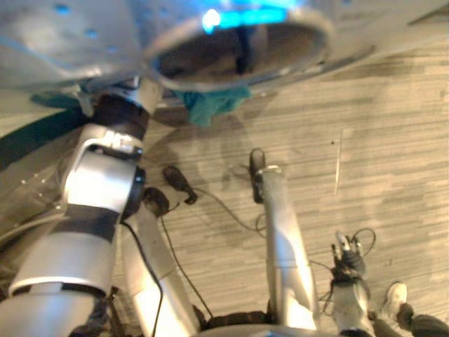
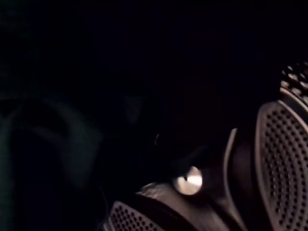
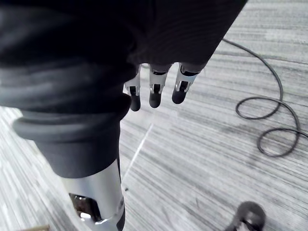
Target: Pick up the laundry basket with both hands and put the clothes into the washing machine.
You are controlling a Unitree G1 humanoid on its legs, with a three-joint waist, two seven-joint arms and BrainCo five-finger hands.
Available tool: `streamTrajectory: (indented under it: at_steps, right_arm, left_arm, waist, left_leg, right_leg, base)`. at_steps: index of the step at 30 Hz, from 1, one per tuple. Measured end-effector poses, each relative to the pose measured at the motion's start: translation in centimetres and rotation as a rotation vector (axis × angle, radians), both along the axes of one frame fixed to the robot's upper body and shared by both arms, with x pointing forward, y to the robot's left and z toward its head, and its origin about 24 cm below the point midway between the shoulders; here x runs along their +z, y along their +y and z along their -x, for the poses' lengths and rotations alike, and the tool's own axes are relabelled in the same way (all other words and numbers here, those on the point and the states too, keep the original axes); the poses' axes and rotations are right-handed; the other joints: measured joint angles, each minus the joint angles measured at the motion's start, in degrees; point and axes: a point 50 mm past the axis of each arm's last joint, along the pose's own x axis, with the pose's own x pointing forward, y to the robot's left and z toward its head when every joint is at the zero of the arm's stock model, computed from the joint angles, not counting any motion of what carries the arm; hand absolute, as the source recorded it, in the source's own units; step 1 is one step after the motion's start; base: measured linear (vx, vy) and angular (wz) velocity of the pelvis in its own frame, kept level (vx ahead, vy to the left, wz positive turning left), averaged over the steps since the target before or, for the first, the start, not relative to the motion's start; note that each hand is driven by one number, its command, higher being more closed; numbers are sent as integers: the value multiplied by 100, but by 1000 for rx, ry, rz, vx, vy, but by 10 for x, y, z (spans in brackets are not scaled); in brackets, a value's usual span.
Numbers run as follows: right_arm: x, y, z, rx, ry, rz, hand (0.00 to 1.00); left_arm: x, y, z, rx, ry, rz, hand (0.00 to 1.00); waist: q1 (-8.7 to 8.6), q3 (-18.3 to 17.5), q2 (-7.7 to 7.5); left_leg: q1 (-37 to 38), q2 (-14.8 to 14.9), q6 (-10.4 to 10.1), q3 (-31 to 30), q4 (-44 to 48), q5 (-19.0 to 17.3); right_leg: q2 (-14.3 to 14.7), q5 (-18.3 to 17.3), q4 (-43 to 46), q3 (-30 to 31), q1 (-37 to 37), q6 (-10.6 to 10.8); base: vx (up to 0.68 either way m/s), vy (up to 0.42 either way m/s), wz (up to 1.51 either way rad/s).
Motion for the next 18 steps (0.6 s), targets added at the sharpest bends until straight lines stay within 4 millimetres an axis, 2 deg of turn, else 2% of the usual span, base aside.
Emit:
streamTrajectory:
  at_steps: [3,10,14,17,18]
  right_arm:
    - [1,-13,13,-38,11,30,0]
    - [7,-33,22,-118,-8,73,0]
    - [9,-36,22,-132,-23,77,0]
    - [9,-30,17,-108,-36,80,0]
    - [8,-25,14,-80,-37,78,0]
  left_arm:
    - [0,-2,4,176,-33,-196,100]
    - [5,-4,13,369,-114,-435,100]
    - [5,-7,14,455,-138,-561,100]
    - [5,-9,15,517,-158,-647,100]
    - [6,-8,15,531,-162,-663,0]
  waist:
    - [-1,0,0]
    - [-6,3,4]
    - [-12,6,9]
    - [-46,6,10]
    - [-76,6,10]
  left_leg:
    - [-2,8,10,-13,86,-8]
    - [-129,12,37,-112,343,-26]
    - [-184,6,35,-189,404,-25]
    - [-248,6,35,-260,442,-25]
    - [-300,1,35,-310,452,-24]
  right_leg:
    - [14,-10,120,20,-40,-15]
    - [17,-70,458,23,-193,-65]
    - [7,-77,520,-27,-194,-78]
    - [-1,-76,527,-73,-194,-78]
    - [-14,-76,523,-111,-195,-78]
  base:
    - [-7,-8,-2]
    - [-21,-20,2]
    - [-28,-14,3]
    - [-9,1,1]
    - [-26,8,6]
